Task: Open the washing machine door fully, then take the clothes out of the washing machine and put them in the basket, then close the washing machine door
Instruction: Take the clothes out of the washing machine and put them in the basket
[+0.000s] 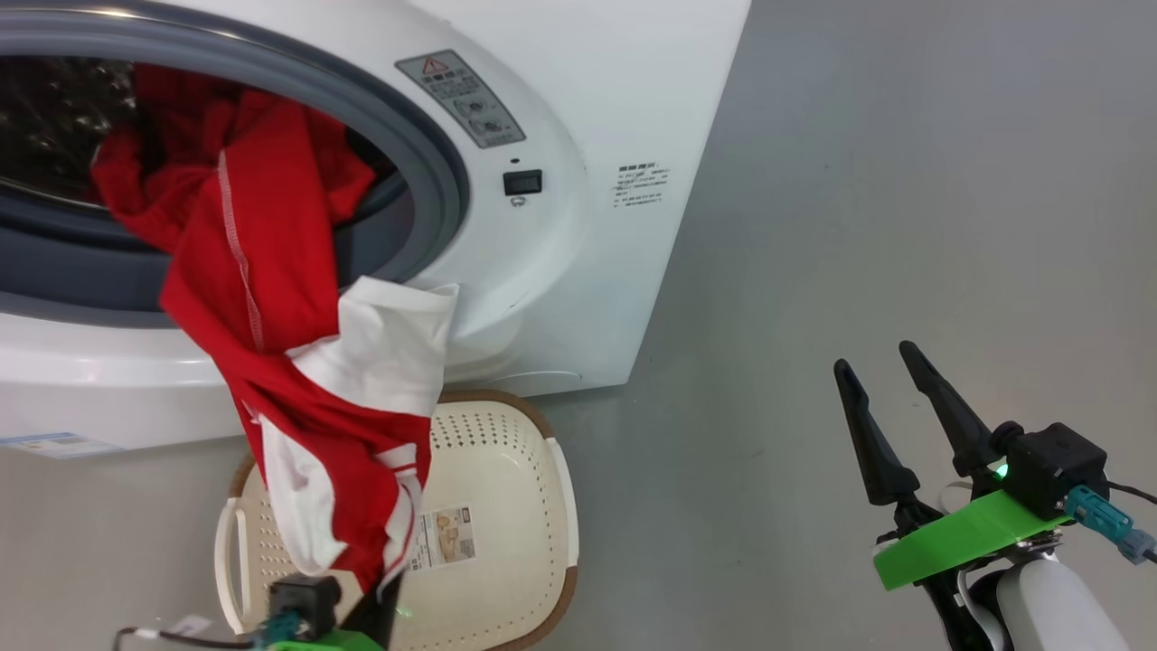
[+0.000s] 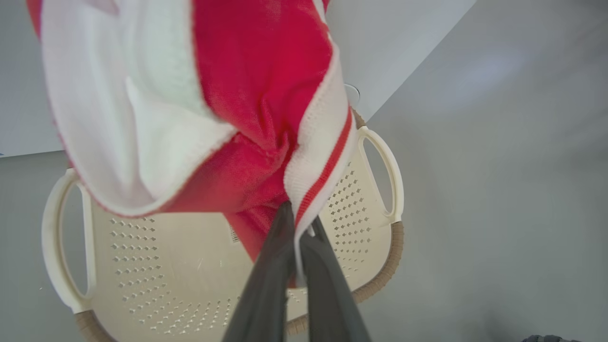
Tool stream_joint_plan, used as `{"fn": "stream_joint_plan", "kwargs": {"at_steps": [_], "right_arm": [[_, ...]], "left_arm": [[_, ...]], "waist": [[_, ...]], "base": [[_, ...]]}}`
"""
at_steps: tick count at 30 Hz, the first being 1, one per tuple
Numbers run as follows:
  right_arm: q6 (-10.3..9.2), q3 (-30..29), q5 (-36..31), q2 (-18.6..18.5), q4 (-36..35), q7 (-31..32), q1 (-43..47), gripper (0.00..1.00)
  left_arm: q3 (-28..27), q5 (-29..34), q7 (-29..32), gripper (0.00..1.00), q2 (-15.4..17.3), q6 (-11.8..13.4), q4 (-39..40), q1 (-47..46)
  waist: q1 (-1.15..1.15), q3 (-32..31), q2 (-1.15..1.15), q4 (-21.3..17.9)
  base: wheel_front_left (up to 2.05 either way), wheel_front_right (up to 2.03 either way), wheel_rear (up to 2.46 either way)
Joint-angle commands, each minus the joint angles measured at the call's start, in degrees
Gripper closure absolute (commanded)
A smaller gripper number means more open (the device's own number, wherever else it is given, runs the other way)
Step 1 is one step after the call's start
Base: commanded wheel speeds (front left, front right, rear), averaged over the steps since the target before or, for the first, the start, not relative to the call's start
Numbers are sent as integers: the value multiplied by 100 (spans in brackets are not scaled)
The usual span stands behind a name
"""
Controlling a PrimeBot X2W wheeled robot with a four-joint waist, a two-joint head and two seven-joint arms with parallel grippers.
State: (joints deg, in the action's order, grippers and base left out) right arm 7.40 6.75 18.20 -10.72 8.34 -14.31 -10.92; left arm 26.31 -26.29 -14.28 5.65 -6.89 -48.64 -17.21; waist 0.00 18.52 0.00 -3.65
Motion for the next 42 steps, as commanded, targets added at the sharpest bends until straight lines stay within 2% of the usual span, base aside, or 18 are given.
{"fn": "stream_joint_plan", "kwargs": {"at_steps": [1,9,15,17,18,20,24,29,30,31,34,36,37,42], "right_arm": [[9,149,-5,-13,-133,-69,-114,0],[9,223,-11,-3,-152,-69,-250,0],[9,247,-14,14,-165,-69,-339,0],[9,252,-18,25,-173,-69,-375,0],[9,256,-22,32,-176,-69,-394,0],[9,275,-28,46,-184,-69,-431,0],[9,306,-42,72,-194,-69,-510,0],[9,333,-48,95,-203,-69,-597,0],[9,332,-51,102,-203,-69,-615,0],[9,337,-52,110,-205,-69,-636,0],[9,344,-56,130,-208,-69,-685,0],[9,349,-57,143,-212,-69,-709,0],[9,349,-58,151,-214,-69,-719,0],[9,328,-74,179,-221,-69,-735,0]], "left_arm": [[15,-72,-69,100,26,-56,-116,-142],[900,-804,-33,100,-9,-58,-943,-638],[1226,-1242,7,100,71,-58,-1273,-941],[1315,-1384,3,88,116,-59,-1397,-1063],[1361,-1446,1,86,137,-59,-1448,-1126],[1448,-1568,-1,87,177,-59,-1532,-1250],[1611,-1794,-1,99,267,-59,-1653,-1503],[1724,-2055,11,100,393,-59,-1824,-1818],[1744,-2100,10,97,414,-59,-1846,-1874],[1759,-2142,8,87,441,-59,-1870,-1929],[1811,-2259,0,50,505,-59,-1935,-2070],[1833,-2331,-8,7,551,-59,-1975,-2146],[1844,-2362,-13,0,571,-59,-1994,-2180],[1887,-2512,-40,0,600,-59,-2026,-2296]], "waist": [[0,34,0,-27],[0,244,0,-99],[0,394,0,-168],[0,458,0,-198],[0,487,0,-211],[0,564,0,-243],[0,705,0,-297],[0,858,0,-362],[0,878,0,-371],[0,907,0,-387],[0,962,0,-421],[0,991,0,-441],[0,1002,0,-448],[0,1040,0,-441]], "base": [[0,0,0],[0,0,0],[0,0,0],[0,0,0],[0,0,0],[0,0,0],[0,0,0],[0,0,0],[0,0,0],[0,0,0],[0,0,0],[0,0,0],[0,0,0],[0,0,0]]}}
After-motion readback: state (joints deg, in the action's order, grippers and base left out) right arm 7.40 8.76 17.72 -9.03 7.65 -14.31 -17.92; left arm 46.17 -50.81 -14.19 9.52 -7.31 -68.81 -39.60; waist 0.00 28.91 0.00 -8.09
